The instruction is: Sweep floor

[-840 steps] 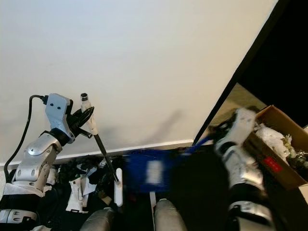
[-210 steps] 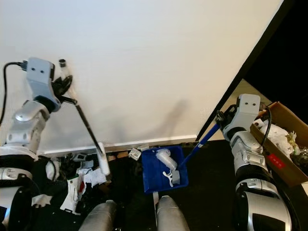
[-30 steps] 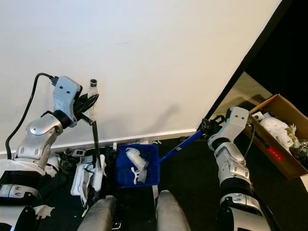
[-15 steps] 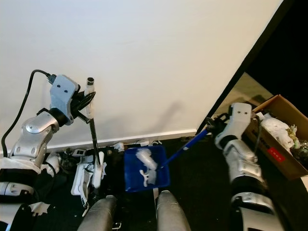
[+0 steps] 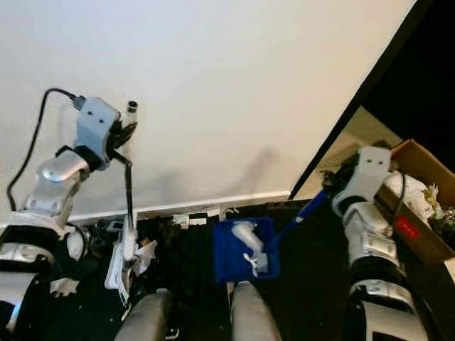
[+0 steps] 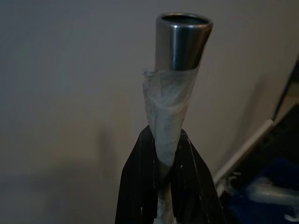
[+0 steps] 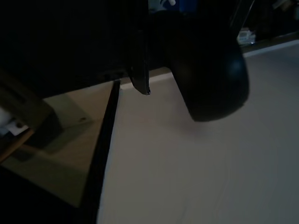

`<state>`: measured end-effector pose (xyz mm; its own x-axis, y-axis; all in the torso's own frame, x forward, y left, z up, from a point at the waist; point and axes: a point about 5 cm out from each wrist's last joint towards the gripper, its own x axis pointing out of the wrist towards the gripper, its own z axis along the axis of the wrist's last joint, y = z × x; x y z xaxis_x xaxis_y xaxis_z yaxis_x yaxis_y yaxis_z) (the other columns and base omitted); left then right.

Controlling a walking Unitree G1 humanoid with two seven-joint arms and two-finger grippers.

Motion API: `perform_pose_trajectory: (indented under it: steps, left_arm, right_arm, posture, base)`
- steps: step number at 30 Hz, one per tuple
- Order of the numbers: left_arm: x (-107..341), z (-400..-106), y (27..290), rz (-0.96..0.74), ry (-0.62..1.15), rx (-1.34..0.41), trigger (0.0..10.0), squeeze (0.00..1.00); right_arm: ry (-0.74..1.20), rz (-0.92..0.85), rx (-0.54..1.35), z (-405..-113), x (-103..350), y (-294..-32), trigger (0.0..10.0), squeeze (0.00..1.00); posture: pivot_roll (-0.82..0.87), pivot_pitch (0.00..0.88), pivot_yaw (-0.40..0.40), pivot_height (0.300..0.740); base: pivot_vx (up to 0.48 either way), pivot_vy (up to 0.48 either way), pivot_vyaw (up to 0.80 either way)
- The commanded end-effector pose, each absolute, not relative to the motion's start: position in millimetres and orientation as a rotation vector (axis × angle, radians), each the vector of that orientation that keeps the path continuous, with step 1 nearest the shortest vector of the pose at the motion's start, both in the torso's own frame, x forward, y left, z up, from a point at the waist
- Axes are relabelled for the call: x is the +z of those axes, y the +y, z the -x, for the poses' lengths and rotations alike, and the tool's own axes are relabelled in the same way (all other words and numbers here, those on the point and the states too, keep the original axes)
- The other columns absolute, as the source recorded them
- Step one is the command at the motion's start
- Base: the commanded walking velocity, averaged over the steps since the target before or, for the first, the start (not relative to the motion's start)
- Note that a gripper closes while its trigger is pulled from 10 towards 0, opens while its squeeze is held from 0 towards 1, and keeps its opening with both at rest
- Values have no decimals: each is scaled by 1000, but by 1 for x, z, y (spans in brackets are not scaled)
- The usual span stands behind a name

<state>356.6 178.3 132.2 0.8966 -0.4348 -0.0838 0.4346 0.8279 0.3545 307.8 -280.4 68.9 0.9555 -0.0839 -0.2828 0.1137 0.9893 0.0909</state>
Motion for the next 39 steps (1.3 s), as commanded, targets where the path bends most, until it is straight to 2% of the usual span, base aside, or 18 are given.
perform_pose_trajectory:
  steps: [1,6,10,15,16,20,21,22,27,30,33,34,36,37,38,39]
  left_arm:
    - [127,-358,168,-402,7,-486,10000,0]
    - [122,-359,160,-403,23,-501,10000,0]
    - [111,-362,144,-399,61,-527,10000,0]
    - [110,-362,100,-314,49,-646,10000,0]
    - [118,-362,82,-257,14,-703,10000,0]
    - [130,-362,63,-191,-35,-773,10000,0]
    - [149,-359,33,-114,-112,-899,10000,0]
    - [157,-356,22,-93,-140,-958,10000,0]
    - [181,-349,2,-76,-224,-1116,10000,0]
    - [193,-348,3,-87,-263,-1163,10000,0]
    - [214,-351,29,-250,-291,-1190,10000,0]
    - [226,-355,48,-328,-302,-1146,10000,0]
    - [228,-356,51,-338,-306,-1137,10000,0]
    - [244,-363,79,-370,-324,-1052,10000,0]
    - [244,-363,79,-370,-324,-1052,10000,0]
    - [250,-365,90,-385,-332,-1016,10000,0]
  right_arm:
    - [287,-124,-95,-311,66,-272,10000,0]
    - [279,-136,-84,-316,67,-262,10000,0]
    - [278,-139,-46,-323,67,-246,10000,0]
    - [282,-133,-26,-325,66,-239,10000,0]
    - [281,-132,-26,-325,66,-239,10000,0]
    - [281,-131,-27,-325,66,-240,10000,0]
    - [285,-130,-28,-323,65,-242,10000,0]
    - [287,-130,-29,-322,64,-242,10000,0]
    - [291,-129,-31,-321,62,-242,10000,0]
    - [292,-130,-32,-321,62,-243,10000,0]
    - [287,-132,-32,-322,63,-242,10000,0]
    - [284,-135,-34,-322,63,-243,10000,0]
    - [284,-135,-34,-322,63,-243,10000,0]
    - [285,-137,-34,-322,62,-242,10000,0]
    - [285,-137,-34,-322,62,-242,10000,0]
    - [285,-139,-34,-322,62,-242,10000,0]
  posture:
    - [-14,149,35,740]
    - [-20,156,33,740]
    - [-23,163,16,740]
    - [-28,160,17,740]
    - [-29,162,21,740]
    - [-28,162,22,740]
    - [-25,162,22,740]
    - [-24,162,23,740]
    - [-22,157,27,740]
    - [-19,150,31,740]
    - [-12,137,43,740]
    - [-7,134,44,740]
    - [-7,134,44,740]
    - [2,128,43,740]
    - [2,128,43,740]
    - [2,128,43,740]
  base:
    - [0,0,0]
    - [0,0,0]
    - [0,0,0]
    - [0,0,0]
    - [0,0,0]
    - [0,0,0]
    - [0,0,0]
    - [0,0,0]
    - [0,0,0]
    - [0,0,0]
    - [0,0,0]
    - [0,0,0]
    - [0,0,0]
    - [0,0,0]
    - [0,0,0]
    - [0,0,0]
